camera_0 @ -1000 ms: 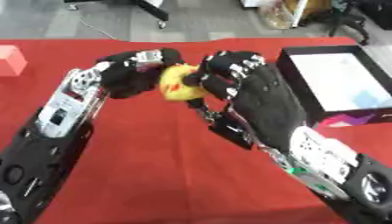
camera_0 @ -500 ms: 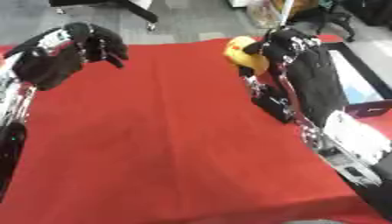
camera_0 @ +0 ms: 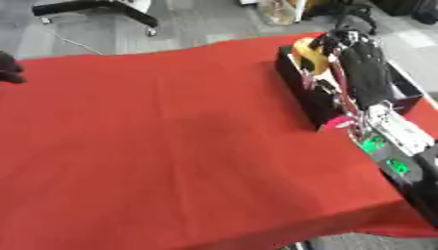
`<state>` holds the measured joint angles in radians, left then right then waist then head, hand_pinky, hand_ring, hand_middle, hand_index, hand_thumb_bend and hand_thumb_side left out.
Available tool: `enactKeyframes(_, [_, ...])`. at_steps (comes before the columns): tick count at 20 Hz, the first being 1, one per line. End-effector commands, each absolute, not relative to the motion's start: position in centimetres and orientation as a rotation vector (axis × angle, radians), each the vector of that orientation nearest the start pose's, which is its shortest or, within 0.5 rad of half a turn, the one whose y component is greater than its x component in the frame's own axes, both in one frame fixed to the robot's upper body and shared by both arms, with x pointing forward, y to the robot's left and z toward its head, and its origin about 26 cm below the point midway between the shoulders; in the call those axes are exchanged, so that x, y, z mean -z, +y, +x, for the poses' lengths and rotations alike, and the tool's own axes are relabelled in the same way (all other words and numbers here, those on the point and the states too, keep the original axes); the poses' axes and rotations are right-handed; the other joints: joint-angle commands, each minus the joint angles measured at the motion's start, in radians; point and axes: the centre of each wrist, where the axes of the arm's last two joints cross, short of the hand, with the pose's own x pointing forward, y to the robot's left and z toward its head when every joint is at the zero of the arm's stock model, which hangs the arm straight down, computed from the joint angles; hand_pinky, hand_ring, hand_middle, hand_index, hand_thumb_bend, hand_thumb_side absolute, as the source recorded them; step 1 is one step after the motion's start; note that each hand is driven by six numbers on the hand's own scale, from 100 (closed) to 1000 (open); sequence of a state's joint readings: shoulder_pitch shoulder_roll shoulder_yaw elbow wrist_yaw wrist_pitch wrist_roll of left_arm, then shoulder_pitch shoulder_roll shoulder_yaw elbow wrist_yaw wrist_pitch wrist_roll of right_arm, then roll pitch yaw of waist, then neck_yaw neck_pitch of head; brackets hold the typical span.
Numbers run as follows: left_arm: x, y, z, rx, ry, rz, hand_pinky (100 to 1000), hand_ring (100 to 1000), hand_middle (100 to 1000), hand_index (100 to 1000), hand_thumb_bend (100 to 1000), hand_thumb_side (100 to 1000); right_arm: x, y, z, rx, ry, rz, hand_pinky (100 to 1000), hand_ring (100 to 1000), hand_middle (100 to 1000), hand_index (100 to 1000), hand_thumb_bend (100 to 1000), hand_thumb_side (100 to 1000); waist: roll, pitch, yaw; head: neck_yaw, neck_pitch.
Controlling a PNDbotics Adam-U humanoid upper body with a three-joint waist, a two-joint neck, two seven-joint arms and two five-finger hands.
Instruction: Pick up the objects with one hand, pass them to the other hand, and then place them into the box on the other side of the table.
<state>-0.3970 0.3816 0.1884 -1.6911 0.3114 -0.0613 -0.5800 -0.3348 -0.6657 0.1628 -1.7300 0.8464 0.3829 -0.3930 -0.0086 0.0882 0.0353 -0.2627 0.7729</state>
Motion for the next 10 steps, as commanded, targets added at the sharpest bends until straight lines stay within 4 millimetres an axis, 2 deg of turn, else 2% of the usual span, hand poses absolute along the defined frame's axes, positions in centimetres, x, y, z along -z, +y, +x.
enactKeyframes(1, [-20.6, 34.4, 33.1, 0.595, -2.171, -0.192, 725, 716, 659, 769, 100, 834, -19.7, -34.7, 34.2, -0.601, -1.57, -1.727, 336, 700, 226, 560, 100, 100, -0.003, -0.013, 0.011, -0.023, -0.003])
enactKeyframes(2, [-20.8, 34.3, 32.7, 0.58, -2.176, -0.188, 725, 716, 659, 770, 100, 834, -20.1, -35.9, 34.4, -0.572, -1.519, -1.732, 346, 708, 236, 585, 100, 100, -0.004, -0.013, 0.018, -0.029, -0.003])
enactKeyframes(3, [-21.0, 34.2, 32.4, 0.571, -2.18, -0.188, 725, 716, 659, 771, 100, 831, -20.4, -37.1, 34.5, -0.54, -1.462, -1.732, 404, 752, 297, 693, 100, 100, -0.006, -0.012, 0.027, -0.037, -0.003])
enactKeyframes(4, [-21.2, 34.1, 32.2, 0.566, -2.185, -0.191, 726, 716, 659, 771, 100, 830, -20.6, -38.4, 34.6, -0.506, -1.405, -1.73, 416, 760, 313, 717, 100, 100, -0.008, -0.012, 0.036, -0.045, -0.003])
enactKeyframes(5, [-21.3, 33.9, 32.0, 0.563, -2.19, -0.195, 726, 717, 658, 772, 100, 828, -20.8, -39.7, 34.6, -0.47, -1.346, -1.724, 475, 804, 387, 793, 100, 178, -0.01, -0.012, 0.044, -0.054, -0.003])
enactKeyframes(6, [-21.5, 33.8, 31.8, 0.562, -2.192, -0.199, 726, 717, 658, 772, 100, 828, -20.8, -40.8, 34.6, -0.447, -1.292, -1.709, 482, 809, 398, 803, 100, 191, -0.012, -0.012, 0.052, -0.061, -0.003])
enactKeyframes(7, [-21.5, 33.7, 31.7, 0.56, -2.193, -0.201, 726, 717, 658, 772, 100, 828, -20.5, -41.5, 34.7, -0.439, -1.242, -1.686, 529, 846, 469, 863, 100, 267, -0.013, -0.013, 0.057, -0.066, -0.003])
enactKeyframes(9, [-21.6, 33.6, 31.5, 0.554, -2.193, -0.203, 725, 717, 657, 772, 100, 828, -19.6, -42.4, 35.0, -0.438, -1.145, -1.63, 586, 889, 549, 910, 163, 375, -0.016, -0.015, 0.063, -0.072, -0.003])
enactKeyframes(10, [-21.6, 33.5, 31.4, 0.552, -2.192, -0.204, 725, 717, 657, 773, 100, 829, -19.1, -42.9, 35.2, -0.437, -1.099, -1.601, 598, 896, 567, 917, 181, 392, -0.017, -0.016, 0.065, -0.073, -0.003])
